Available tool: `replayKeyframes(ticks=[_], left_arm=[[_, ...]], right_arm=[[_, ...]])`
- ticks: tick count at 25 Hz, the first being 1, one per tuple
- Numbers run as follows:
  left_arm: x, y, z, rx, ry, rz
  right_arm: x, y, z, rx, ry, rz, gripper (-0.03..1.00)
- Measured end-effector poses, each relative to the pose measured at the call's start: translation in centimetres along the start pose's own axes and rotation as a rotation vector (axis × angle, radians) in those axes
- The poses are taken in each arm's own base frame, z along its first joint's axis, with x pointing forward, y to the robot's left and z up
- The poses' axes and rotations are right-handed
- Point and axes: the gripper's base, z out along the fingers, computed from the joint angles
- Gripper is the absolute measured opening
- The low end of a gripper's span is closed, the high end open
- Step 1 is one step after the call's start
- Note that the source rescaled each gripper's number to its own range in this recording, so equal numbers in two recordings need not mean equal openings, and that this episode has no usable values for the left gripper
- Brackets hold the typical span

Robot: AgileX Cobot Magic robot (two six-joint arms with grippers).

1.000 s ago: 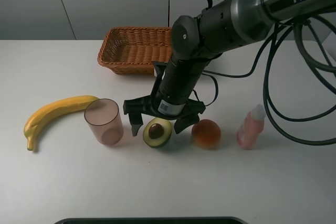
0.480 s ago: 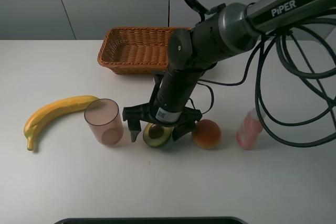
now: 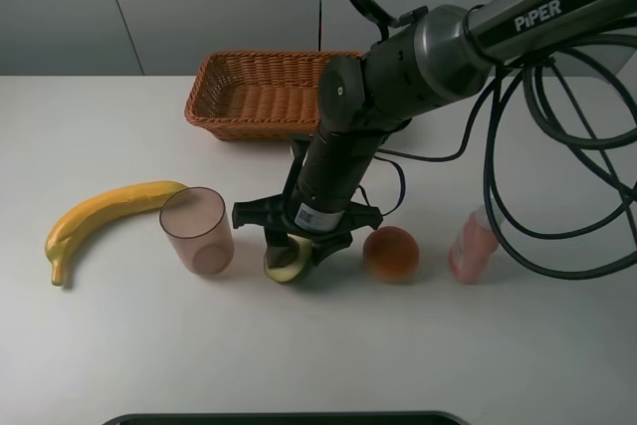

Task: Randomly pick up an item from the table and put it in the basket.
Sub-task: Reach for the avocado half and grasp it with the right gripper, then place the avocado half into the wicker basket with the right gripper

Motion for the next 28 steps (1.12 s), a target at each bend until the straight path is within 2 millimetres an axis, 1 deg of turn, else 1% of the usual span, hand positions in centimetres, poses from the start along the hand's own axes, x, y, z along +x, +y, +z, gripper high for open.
replayKeyframes(ticks=[10,12,13,14,16,19,23,26,28], left_arm=[[0.0,0.0,0.0,0.0,0.0,0.0],[0.0,0.0,0.0,0.0,0.0,0.0],[0.0,0.0,0.0,0.0,0.0,0.0],[0.0,0.0,0.0,0.0,0.0,0.0],[0.0,0.0,0.0,0.0,0.0,0.0],[0.0,0.0,0.0,0.0,0.0,0.0],[0.0,0.0,0.0,0.0,0.0,0.0],[0.0,0.0,0.0,0.0,0.0,0.0],[0.0,0.0,0.0,0.0,0.0,0.0]], right_arm=[[0.0,0.0,-0.1,0.002,-0.003,-0.009,0.02],[0.1,0.0,-0.6,0.013,-0.003,-0.03,0.02],[0.1,0.2,-1.2,0.015,-0.01,-0.048,0.02],[0.0,0.4,-2.1,0.02,-0.024,-0.066,0.02],[-0.3,1.1,-4.7,0.029,-0.072,-0.114,0.02],[-0.9,2.2,-9.7,0.055,-0.187,-0.206,0.02],[-2.2,3.2,-15.4,0.123,-0.391,-0.328,0.02],[-4.1,3.4,-18.6,0.182,-0.541,-0.403,0.02],[-5.6,3.2,-20.0,0.209,-0.651,-0.437,0.02]])
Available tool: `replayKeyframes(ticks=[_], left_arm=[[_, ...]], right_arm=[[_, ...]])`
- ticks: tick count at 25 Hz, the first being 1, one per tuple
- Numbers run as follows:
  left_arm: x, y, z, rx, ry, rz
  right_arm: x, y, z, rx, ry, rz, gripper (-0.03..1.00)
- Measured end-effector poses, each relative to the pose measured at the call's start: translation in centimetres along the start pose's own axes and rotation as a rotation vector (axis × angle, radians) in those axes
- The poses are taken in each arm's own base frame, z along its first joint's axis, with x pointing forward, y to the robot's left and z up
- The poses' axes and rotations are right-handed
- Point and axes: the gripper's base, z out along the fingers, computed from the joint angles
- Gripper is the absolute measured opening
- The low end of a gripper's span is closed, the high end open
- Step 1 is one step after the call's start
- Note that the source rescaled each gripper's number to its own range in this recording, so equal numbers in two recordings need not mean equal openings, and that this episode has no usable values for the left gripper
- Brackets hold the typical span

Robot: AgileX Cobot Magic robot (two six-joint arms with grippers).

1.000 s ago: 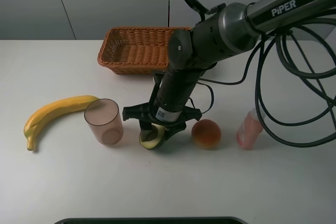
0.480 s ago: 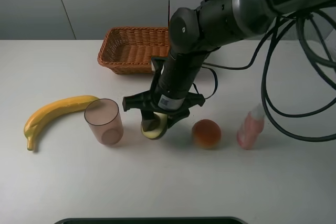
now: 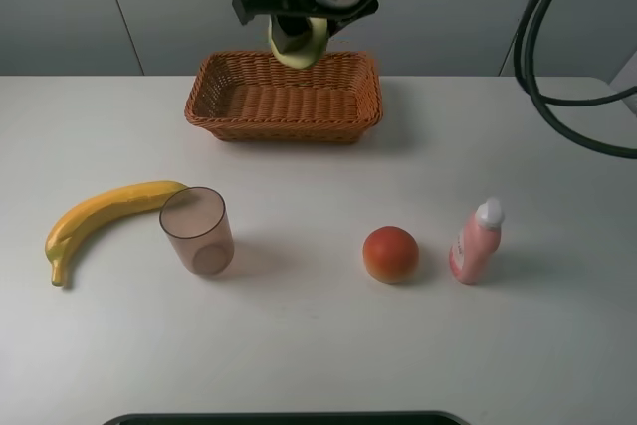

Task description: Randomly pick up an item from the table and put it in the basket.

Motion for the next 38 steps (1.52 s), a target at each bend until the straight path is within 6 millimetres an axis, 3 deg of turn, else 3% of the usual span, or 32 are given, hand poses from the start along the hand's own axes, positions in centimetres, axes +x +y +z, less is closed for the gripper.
replayKeyframes(ticks=[3,6,12,15,29,30,31,32,33,35,38], left_arm=[[0.0,0.0,0.0,0.0,0.0,0.0],[0.0,0.0,0.0,0.0,0.0,0.0],[0.0,0.0,0.0,0.0,0.0,0.0],[0.0,0.0,0.0,0.0,0.0,0.0],[0.0,0.0,0.0,0.0,0.0,0.0],[0.0,0.0,0.0,0.0,0.0,0.0],[0.0,0.0,0.0,0.0,0.0,0.0],[0.0,0.0,0.0,0.0,0.0,0.0],[0.0,0.0,0.0,0.0,0.0,0.0],[0.0,0.0,0.0,0.0,0.0,0.0],[0.0,0.0,0.0,0.0,0.0,0.0]], right_arm=[[-1.5,-1.7,1.8,0.029,-0.117,-0.012,0.02],[-1.4,-3.1,5.4,0.041,-0.145,-0.003,0.02],[1.3,-5.0,13.8,0.046,-0.091,0.013,0.02],[2.4,-5.3,16.3,0.039,-0.085,0.02,0.02],[2.6,-5.5,17.0,0.03,-0.096,0.043,0.03],[2.6,-5.5,17.0,0.028,-0.096,0.047,0.23],[2.6,-5.5,17.0,0.028,-0.096,0.047,0.62],[2.7,-5.5,17.0,0.028,-0.096,0.049,0.81],[2.7,-5.5,17.0,0.027,-0.095,0.051,0.92],[2.7,-5.5,17.0,0.024,-0.093,0.06,0.98],[2.9,-5.5,17.0,0.028,-0.074,0.062,0.99]])
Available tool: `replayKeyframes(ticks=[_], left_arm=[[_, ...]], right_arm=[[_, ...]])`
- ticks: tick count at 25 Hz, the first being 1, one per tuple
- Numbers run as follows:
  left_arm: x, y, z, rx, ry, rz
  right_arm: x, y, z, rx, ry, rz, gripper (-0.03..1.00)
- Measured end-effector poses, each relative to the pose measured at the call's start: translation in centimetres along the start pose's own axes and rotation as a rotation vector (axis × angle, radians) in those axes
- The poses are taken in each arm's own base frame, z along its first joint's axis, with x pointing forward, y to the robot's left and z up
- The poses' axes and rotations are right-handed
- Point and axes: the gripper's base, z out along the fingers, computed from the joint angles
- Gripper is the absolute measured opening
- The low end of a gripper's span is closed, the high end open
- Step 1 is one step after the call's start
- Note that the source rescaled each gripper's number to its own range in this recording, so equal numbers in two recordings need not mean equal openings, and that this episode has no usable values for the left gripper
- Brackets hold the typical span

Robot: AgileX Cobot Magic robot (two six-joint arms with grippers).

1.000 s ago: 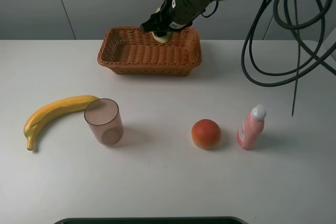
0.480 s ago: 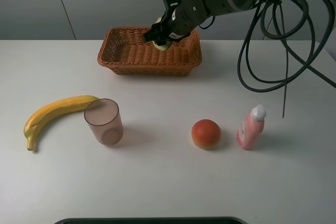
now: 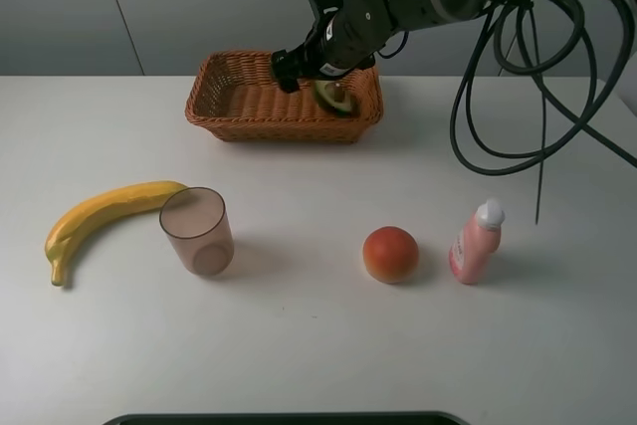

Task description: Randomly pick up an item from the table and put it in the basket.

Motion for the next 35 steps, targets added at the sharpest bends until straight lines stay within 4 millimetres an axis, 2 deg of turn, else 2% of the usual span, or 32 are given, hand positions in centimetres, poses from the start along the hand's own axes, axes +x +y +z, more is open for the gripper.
replayKeyframes(ticks=[4,7,10,14,20,24,28,31,35], left_arm=[[0.0,0.0,0.0,0.0,0.0,0.0],[0.0,0.0,0.0,0.0,0.0,0.0],[0.0,0.0,0.0,0.0,0.0,0.0],[0.0,0.0,0.0,0.0,0.0,0.0],[0.0,0.0,0.0,0.0,0.0,0.0],[0.0,0.0,0.0,0.0,0.0,0.0],[0.0,0.0,0.0,0.0,0.0,0.0],[0.0,0.0,0.0,0.0,0.0,0.0],[0.0,0.0,0.0,0.0,0.0,0.0]], right_arm=[[-0.2,-0.2,-1.1,0.014,0.04,-0.011,1.0],[-1.7,-0.4,-4.5,0.013,0.06,-0.064,1.0],[-3.8,-0.5,-10.2,-0.004,0.049,-0.149,1.0],[-5.3,-1.0,-18.4,-0.001,0.039,-0.191,1.0],[-4.5,-1.9,-29.7,0.01,0.042,-0.191,1.0],[-1.4,-2.5,-36.2,0.022,0.003,-0.177,1.0],[4.1,-3.2,-40.6,0.044,-0.044,-0.16,1.0],[8.9,-3.5,-43.0,0.05,-0.086,-0.155,1.0],[15.0,-3.7,-44.6,0.039,-0.133,-0.144,1.0]])
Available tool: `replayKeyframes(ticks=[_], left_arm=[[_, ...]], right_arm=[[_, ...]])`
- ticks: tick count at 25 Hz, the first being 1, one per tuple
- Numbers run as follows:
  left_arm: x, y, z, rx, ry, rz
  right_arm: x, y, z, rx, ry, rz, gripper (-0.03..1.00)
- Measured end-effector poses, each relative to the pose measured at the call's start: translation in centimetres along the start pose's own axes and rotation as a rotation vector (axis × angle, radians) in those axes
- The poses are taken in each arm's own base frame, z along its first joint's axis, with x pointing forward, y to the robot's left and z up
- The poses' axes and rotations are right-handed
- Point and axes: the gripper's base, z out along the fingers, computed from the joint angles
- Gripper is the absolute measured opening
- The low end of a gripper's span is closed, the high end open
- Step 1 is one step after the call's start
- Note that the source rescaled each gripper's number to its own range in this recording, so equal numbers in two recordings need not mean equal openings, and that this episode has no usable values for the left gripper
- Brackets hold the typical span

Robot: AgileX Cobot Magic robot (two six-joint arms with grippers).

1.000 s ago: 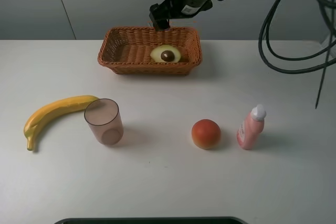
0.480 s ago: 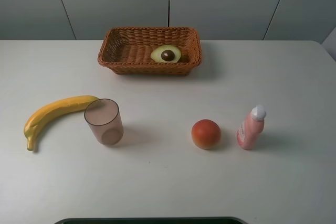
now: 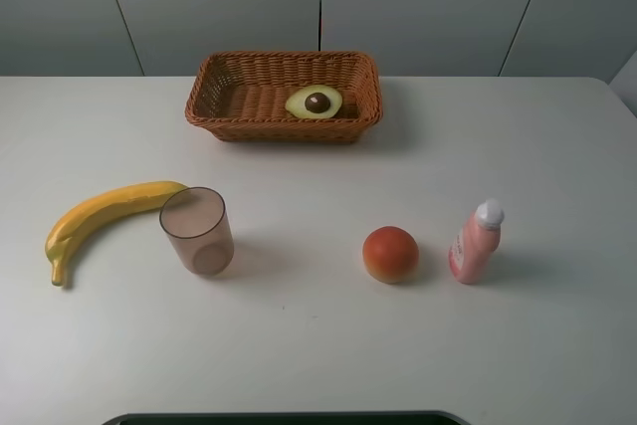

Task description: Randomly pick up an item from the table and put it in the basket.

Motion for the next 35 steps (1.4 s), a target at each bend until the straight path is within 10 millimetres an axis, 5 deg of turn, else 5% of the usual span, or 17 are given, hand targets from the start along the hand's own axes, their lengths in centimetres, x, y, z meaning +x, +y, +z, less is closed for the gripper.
replayKeyframes(ticks=[6,12,29,35], left_arm=[[0.0,0.0,0.0,0.0,0.0,0.0],[0.0,0.0,0.0,0.0,0.0,0.0],[0.0,0.0,0.0,0.0,0.0,0.0],[0.0,0.0,0.0,0.0,0.0,0.0]], right_arm=[[6.6,1.3,0.3,-0.043,-0.046,0.026,1.0],[10.1,2.3,1.6,-0.088,-0.099,0.06,1.0],[12.8,2.6,0.2,-0.085,-0.227,0.081,1.0],[12.8,2.5,0.2,0.054,-0.213,0.177,1.0]])
